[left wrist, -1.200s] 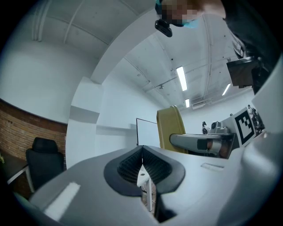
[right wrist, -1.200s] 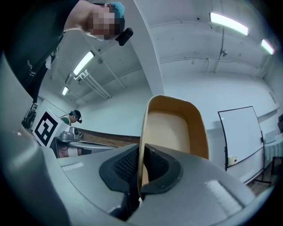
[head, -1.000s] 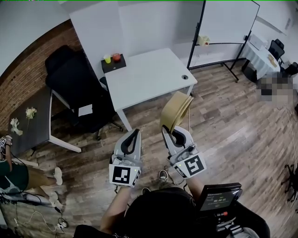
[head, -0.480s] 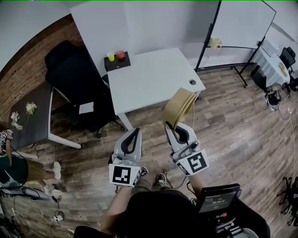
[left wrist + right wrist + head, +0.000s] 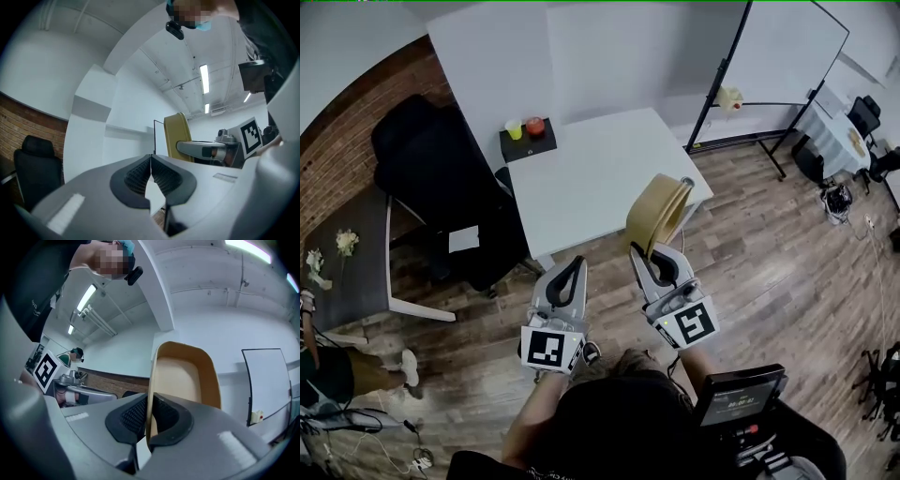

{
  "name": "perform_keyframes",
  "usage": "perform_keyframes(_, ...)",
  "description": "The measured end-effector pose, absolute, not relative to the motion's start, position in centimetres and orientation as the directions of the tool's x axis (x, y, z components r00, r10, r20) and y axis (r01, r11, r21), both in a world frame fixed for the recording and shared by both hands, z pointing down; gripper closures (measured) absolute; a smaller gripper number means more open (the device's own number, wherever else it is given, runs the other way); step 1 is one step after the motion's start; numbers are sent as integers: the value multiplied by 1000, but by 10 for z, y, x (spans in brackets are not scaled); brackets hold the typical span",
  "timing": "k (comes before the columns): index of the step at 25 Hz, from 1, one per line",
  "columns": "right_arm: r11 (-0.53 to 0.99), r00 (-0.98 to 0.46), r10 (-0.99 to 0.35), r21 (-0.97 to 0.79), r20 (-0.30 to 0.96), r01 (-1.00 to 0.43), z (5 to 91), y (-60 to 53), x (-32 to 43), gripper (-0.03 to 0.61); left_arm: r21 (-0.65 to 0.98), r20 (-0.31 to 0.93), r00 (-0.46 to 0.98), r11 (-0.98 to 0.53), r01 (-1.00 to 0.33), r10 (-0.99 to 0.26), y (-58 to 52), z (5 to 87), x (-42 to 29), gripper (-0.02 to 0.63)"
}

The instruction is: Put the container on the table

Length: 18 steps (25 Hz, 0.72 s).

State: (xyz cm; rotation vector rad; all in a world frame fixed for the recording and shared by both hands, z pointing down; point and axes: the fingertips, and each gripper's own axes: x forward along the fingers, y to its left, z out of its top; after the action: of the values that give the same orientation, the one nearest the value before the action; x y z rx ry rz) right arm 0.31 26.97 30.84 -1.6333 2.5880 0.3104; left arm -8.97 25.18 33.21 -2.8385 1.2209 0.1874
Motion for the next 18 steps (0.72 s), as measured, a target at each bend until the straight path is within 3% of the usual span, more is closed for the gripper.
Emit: perform_keyframes(18, 509, -527, -846, 173, -79, -843, 337, 75, 42, 551, -1, -81, 622, -624, -781, -778, 67, 352, -48, 611)
